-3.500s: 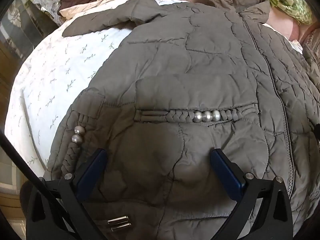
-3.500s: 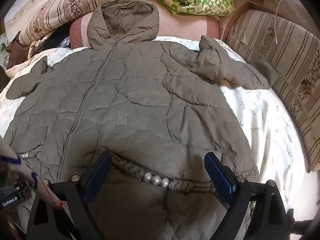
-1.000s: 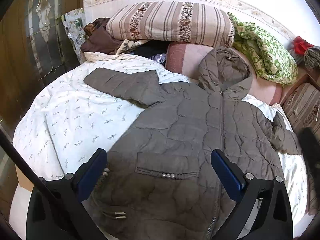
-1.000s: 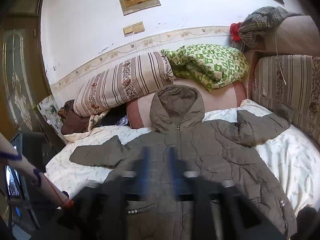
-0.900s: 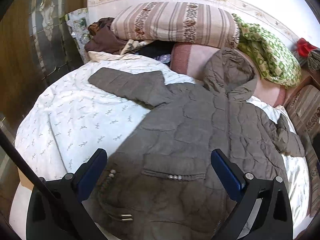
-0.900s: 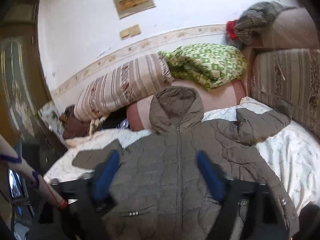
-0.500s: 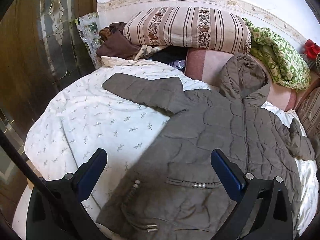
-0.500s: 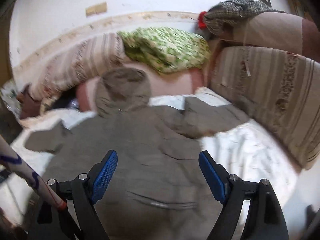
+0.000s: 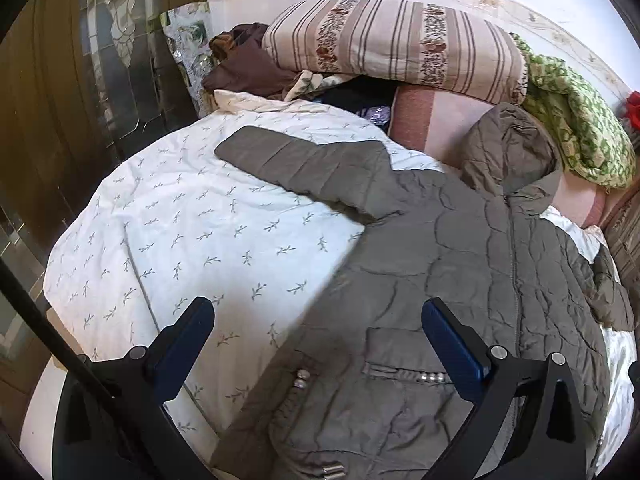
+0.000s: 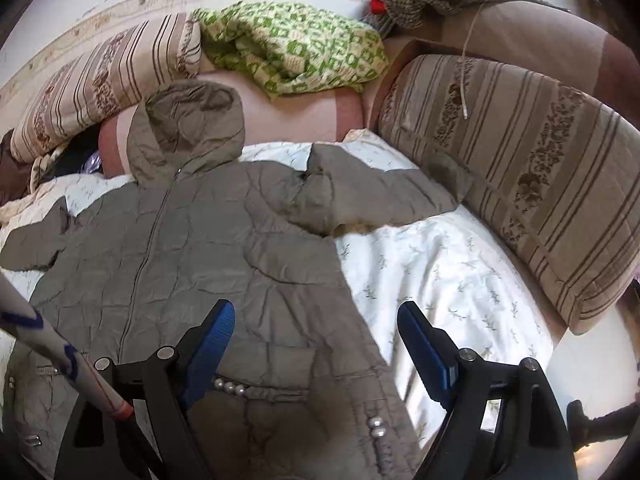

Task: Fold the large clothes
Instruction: 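Grasp the jacket sleeve cuff with the left tool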

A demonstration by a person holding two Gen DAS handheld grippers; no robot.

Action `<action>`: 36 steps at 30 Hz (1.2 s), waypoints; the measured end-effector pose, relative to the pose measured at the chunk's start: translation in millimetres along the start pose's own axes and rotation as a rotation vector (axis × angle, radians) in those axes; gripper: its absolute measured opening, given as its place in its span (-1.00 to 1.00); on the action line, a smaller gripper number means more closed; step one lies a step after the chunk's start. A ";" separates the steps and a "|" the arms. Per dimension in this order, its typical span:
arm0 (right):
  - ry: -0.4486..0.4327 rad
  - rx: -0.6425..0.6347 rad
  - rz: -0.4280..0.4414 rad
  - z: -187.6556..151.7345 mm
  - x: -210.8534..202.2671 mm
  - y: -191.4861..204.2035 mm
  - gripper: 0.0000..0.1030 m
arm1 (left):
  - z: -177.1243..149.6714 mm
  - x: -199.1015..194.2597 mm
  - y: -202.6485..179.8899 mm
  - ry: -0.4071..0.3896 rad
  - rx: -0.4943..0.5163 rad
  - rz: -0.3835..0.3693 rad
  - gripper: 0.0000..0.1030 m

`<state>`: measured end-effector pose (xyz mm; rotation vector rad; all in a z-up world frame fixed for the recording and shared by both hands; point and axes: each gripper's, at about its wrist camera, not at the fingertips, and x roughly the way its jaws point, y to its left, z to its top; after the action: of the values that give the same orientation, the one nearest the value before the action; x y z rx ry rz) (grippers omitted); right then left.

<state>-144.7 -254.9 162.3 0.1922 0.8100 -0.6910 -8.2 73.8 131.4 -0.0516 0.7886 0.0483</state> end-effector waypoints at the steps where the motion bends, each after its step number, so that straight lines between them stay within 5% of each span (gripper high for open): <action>1: 0.008 -0.005 0.000 -0.2 2.8 3.3 0.69 | 0.5 3.1 2.9 0.005 -0.003 0.006 1.00; 12: 0.066 -0.043 -0.019 2.9 28.0 32.1 0.69 | 30.9 58.1 49.0 0.056 -0.035 0.081 1.00; 21: 0.163 -0.021 -0.056 4.4 70.8 35.6 0.69 | 102.5 152.2 104.1 0.072 -0.047 0.199 1.00; 36: 0.217 0.025 -0.102 2.9 108.3 27.5 0.69 | 162.5 334.8 155.9 0.274 -0.424 -0.101 1.00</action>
<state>-72.9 -288.4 83.5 0.2529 1.0247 -0.7859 332.7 247.9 3.6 -0.5087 1.0373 0.1140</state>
